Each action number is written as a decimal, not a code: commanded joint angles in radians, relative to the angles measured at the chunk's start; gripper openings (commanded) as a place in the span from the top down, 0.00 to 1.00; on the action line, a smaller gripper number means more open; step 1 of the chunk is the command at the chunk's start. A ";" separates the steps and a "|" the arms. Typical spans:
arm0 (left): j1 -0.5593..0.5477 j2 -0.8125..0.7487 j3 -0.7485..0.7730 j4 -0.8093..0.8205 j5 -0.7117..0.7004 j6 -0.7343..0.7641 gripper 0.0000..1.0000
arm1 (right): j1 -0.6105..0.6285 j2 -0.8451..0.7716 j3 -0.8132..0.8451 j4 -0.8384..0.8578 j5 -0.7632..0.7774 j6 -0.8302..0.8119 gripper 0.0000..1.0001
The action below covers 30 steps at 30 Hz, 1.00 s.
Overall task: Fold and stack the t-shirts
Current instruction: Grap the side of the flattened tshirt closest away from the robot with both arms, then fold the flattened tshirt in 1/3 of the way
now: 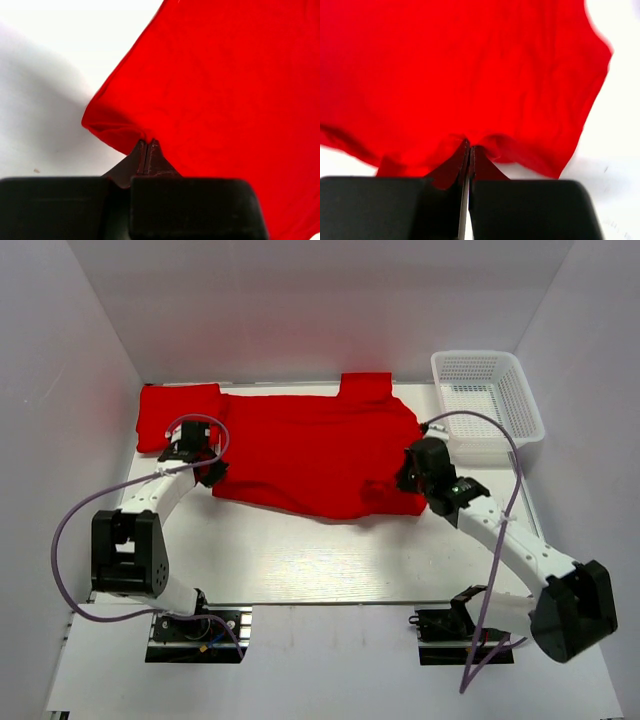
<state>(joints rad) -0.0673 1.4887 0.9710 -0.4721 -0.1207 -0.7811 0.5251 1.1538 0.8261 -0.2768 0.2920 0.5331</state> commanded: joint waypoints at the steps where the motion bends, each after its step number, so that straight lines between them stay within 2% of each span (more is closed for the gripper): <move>1: 0.015 0.025 0.075 -0.022 -0.048 -0.017 1.00 | -0.055 0.065 0.068 0.134 0.041 -0.062 1.00; 10: 0.035 0.100 0.143 0.001 -0.089 -0.035 1.00 | -0.164 0.228 0.200 0.252 -0.049 -0.156 1.00; 18: 0.044 0.222 0.247 0.030 -0.079 0.000 1.00 | -0.211 0.340 0.274 0.425 -0.168 -0.343 1.00; 26: 0.044 0.243 0.301 0.043 -0.108 0.028 1.00 | -0.264 0.448 0.370 0.432 -0.234 -0.436 1.00; 30: 0.044 0.304 0.360 0.039 -0.108 0.048 1.00 | -0.287 0.519 0.427 0.432 -0.318 -0.456 1.00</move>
<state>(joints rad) -0.0292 1.7653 1.2709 -0.4477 -0.2024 -0.7597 0.2543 1.6367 1.1786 0.1013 0.0471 0.1246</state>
